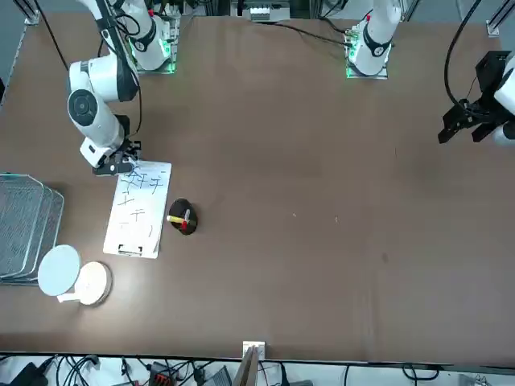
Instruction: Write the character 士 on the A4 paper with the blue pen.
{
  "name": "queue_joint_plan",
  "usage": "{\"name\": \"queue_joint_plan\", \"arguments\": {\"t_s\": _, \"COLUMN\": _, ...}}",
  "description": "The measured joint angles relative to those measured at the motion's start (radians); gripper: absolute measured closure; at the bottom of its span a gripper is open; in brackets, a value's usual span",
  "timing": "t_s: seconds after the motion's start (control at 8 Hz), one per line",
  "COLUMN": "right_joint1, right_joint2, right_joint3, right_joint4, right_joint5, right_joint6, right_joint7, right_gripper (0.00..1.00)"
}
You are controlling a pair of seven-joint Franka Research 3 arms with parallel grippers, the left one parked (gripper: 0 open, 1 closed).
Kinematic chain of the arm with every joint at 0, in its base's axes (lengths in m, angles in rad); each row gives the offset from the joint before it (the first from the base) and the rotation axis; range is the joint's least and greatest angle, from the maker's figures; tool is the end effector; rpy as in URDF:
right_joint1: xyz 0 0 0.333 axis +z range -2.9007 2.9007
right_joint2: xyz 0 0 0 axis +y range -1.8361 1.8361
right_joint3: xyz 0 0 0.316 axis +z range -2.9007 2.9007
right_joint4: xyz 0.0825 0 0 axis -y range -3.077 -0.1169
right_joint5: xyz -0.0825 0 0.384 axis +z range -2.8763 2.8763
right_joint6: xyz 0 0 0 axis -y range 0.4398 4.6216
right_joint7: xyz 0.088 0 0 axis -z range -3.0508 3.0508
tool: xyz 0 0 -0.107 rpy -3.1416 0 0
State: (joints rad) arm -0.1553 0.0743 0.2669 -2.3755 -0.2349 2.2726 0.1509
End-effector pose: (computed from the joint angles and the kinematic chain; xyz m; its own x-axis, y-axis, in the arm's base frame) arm 0.4802 0.0487 0.2797 0.9804 0.1147 -0.1605 0.1399 -0.9778 0.1558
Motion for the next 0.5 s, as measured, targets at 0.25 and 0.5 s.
{"name": "queue_joint_plan", "arguments": {"t_s": 0.25, "right_joint1": 0.000, "right_joint2": -0.022, "right_joint3": 0.002, "right_joint4": 0.054, "right_joint5": 0.000, "right_joint6": -0.088, "right_joint7": -0.048, "right_gripper": 0.79}}
{"name": "queue_joint_plan", "arguments": {"t_s": 0.5, "right_joint1": 0.000, "right_joint2": -0.046, "right_joint3": 0.002, "right_joint4": 0.149, "right_joint5": 0.002, "right_joint6": -0.188, "right_joint7": -0.101, "right_gripper": 0.79}}
